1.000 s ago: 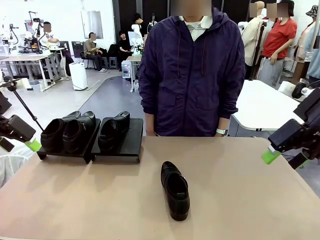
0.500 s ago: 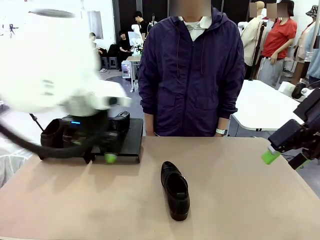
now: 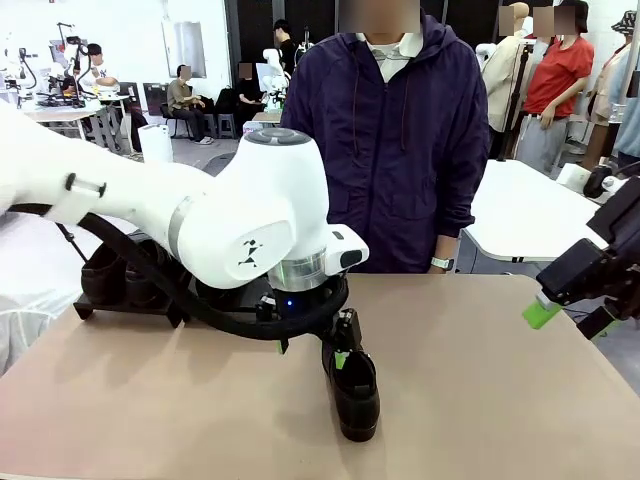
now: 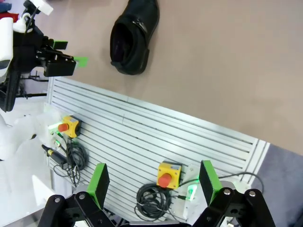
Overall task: Organize the shoes by placing them on the stand.
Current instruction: Place the Shoe from the middle of the table onto the Shoes Stand.
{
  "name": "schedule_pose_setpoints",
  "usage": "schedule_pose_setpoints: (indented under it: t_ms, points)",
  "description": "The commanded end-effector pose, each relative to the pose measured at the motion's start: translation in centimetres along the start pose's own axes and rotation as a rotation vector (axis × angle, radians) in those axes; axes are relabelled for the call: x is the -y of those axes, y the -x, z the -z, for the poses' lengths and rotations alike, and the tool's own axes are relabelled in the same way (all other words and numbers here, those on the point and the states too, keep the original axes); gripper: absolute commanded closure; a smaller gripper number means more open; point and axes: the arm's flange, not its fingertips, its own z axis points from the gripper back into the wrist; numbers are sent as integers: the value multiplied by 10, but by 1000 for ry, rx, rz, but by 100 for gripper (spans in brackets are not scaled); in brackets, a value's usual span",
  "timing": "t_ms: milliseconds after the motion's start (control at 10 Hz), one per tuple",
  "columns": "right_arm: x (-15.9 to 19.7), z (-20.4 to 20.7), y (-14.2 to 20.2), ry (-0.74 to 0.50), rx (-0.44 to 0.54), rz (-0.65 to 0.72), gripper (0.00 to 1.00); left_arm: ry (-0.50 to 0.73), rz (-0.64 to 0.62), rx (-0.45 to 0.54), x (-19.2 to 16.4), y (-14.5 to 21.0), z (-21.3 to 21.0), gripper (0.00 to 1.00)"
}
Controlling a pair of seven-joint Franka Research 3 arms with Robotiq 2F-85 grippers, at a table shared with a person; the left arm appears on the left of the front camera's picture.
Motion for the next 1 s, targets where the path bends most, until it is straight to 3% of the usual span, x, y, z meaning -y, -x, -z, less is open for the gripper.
schedule_pose_setpoints:
  t_ms: [0, 300, 500, 900]
  points:
    - [1, -1, 0, -29, 0, -3, 0, -86, 24, 11, -7, 9, -22, 0]
    - [1, -1, 0, -29, 0, -3, 0, -45, 21, 2, -4, 4, -12, 0]
    - [1, -1, 0, -29, 0, -3, 0, -60, -317, 11, -1, -19, 28, 0]
    - [1, -1, 0, -29, 0, -3, 0, -74, -510, 6, 7, -27, 56, 0]
